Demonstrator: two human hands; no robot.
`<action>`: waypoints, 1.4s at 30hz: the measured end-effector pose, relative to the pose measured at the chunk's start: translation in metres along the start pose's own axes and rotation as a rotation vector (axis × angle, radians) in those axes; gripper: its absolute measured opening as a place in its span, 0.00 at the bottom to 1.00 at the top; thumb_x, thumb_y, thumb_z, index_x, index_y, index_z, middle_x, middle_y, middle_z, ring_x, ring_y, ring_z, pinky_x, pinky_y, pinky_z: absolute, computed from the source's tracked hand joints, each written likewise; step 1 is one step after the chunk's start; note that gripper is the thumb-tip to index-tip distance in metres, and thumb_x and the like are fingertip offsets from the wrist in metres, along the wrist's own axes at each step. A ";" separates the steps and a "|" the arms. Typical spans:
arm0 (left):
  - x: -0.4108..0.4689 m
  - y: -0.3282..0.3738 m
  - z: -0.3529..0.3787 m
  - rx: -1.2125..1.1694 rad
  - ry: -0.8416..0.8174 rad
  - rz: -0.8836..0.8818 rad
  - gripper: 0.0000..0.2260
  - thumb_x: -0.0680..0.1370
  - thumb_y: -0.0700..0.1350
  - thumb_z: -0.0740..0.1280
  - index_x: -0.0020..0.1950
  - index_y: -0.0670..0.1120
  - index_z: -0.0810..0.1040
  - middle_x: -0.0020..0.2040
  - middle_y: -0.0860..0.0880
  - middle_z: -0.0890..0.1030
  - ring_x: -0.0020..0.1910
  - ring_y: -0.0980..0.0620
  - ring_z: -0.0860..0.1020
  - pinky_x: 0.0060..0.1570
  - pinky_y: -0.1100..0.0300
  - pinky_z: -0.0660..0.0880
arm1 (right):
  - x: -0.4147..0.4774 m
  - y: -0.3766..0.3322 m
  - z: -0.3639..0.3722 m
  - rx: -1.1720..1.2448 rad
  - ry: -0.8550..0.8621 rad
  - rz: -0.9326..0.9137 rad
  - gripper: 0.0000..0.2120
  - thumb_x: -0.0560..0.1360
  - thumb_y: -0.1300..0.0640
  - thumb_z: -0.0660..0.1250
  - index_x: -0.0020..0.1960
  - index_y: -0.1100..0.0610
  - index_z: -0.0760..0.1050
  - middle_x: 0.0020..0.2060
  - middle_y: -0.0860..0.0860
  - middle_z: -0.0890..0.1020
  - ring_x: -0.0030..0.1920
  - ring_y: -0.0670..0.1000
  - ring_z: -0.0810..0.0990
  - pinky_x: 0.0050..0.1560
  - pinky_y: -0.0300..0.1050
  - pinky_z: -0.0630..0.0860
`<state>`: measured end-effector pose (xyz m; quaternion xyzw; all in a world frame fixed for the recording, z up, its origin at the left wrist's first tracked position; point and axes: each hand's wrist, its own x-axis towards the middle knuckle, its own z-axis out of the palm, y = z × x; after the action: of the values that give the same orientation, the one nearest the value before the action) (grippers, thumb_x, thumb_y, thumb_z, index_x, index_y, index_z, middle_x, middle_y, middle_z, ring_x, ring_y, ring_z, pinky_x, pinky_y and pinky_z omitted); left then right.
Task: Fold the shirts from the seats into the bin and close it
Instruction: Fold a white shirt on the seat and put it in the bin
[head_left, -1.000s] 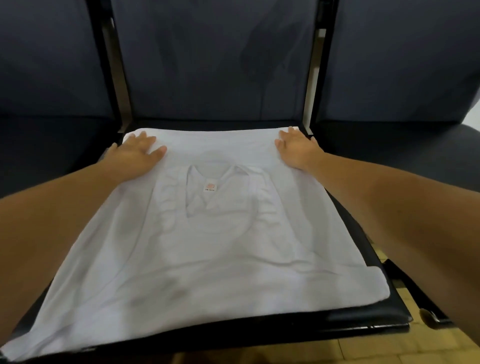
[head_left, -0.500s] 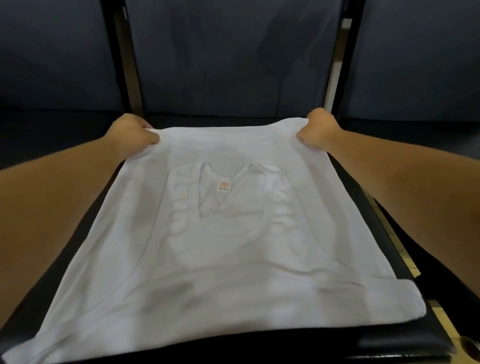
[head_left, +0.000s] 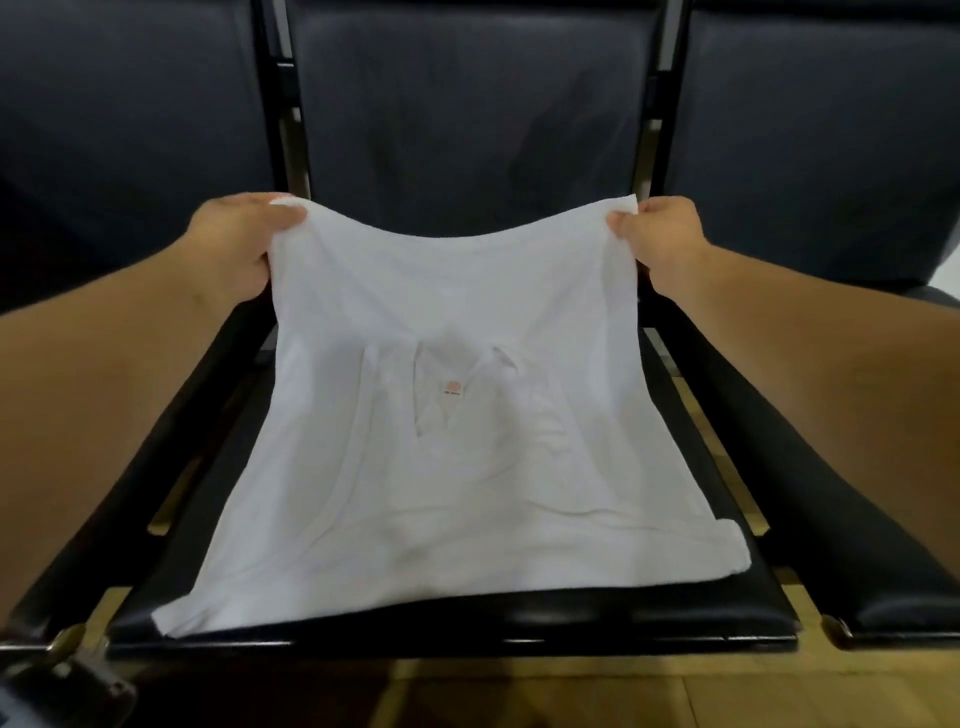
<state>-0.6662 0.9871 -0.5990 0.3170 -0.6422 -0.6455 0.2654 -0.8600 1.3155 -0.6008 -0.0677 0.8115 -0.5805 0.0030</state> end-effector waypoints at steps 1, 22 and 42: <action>-0.006 0.006 -0.003 -0.016 0.006 0.003 0.12 0.76 0.40 0.74 0.59 0.47 0.84 0.57 0.47 0.84 0.54 0.48 0.83 0.56 0.53 0.80 | -0.008 -0.004 -0.006 0.012 0.000 -0.002 0.09 0.79 0.57 0.68 0.56 0.62 0.79 0.43 0.50 0.81 0.42 0.48 0.81 0.38 0.41 0.78; -0.218 -0.041 -0.094 1.100 -0.326 0.286 0.09 0.79 0.38 0.69 0.50 0.52 0.85 0.47 0.56 0.77 0.47 0.57 0.76 0.47 0.64 0.70 | -0.202 0.059 -0.116 -0.708 -0.364 0.033 0.02 0.72 0.65 0.72 0.44 0.60 0.81 0.40 0.55 0.84 0.41 0.51 0.83 0.41 0.45 0.82; -0.222 -0.069 -0.078 1.066 -0.119 0.037 0.13 0.81 0.53 0.65 0.55 0.43 0.75 0.52 0.42 0.79 0.42 0.47 0.77 0.36 0.55 0.74 | -0.232 0.056 -0.076 -0.944 -0.409 -0.308 0.15 0.82 0.54 0.58 0.64 0.61 0.71 0.61 0.58 0.75 0.55 0.57 0.78 0.56 0.52 0.77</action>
<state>-0.4568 1.1044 -0.6504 0.3593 -0.9004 -0.2417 0.0421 -0.6424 1.4315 -0.6459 -0.2917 0.9477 -0.1214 0.0449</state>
